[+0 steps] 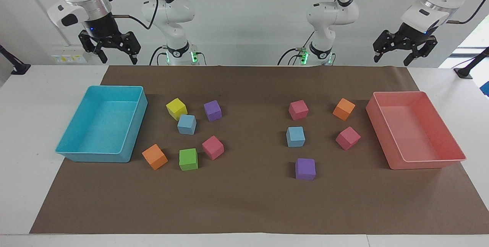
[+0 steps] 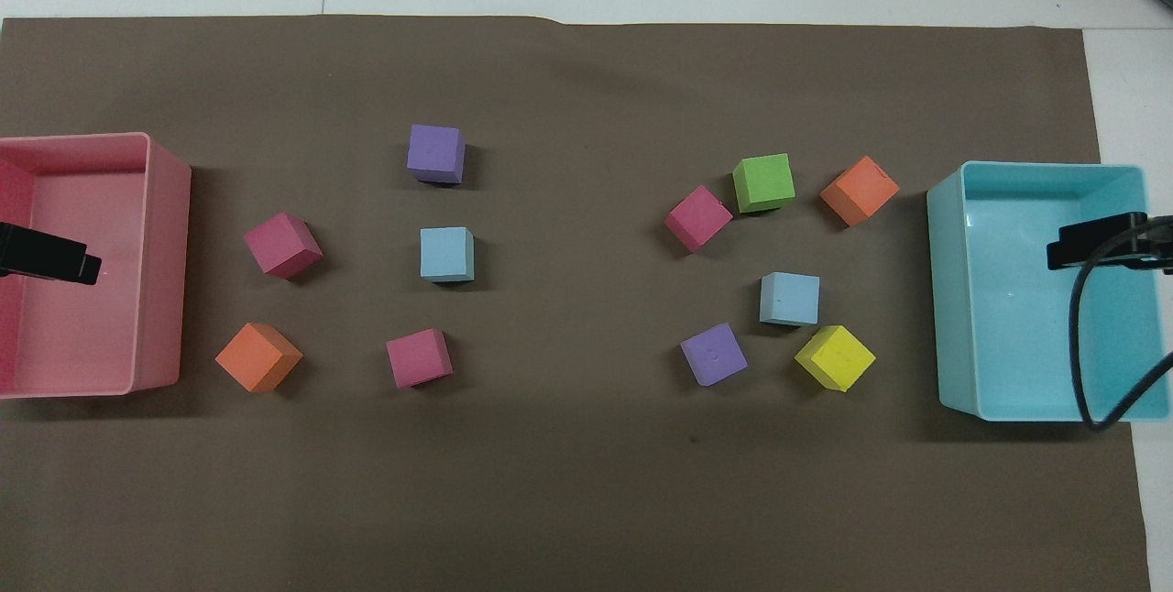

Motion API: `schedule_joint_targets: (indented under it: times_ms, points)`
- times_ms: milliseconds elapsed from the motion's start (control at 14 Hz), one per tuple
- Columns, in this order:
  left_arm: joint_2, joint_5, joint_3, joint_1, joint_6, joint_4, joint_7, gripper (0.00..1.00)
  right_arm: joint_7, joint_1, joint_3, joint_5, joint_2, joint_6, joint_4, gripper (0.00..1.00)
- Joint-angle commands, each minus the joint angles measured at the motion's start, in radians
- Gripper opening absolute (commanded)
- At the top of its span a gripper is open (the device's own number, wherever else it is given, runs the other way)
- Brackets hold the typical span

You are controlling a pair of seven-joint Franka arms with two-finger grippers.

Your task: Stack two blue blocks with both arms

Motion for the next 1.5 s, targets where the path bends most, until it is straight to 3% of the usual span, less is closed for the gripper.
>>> schedule_joint_targets:
  times_ms: [0,1003,1146,1432]
  points:
    - [-0.005,0.005,-0.004,0.001,-0.002,0.008,0.002,1.0,-0.025,-0.017,0.001,0.026,0.012,0.012,0.013,1.0]
    - [0.006,-0.002,-0.003,0.005,0.011,0.014,-0.011,1.0,-0.034,-0.006,0.009,0.023,0.003,0.01,0.005,1.0]
    - [0.011,-0.002,-0.003,0.005,0.014,0.016,-0.011,1.0,-0.031,-0.005,0.01,0.025,-0.02,0.016,-0.04,1.0]
    - [0.017,-0.007,-0.001,0.01,0.014,0.025,-0.007,1.0,-0.022,0.039,0.015,0.03,-0.014,0.171,-0.155,1.0]
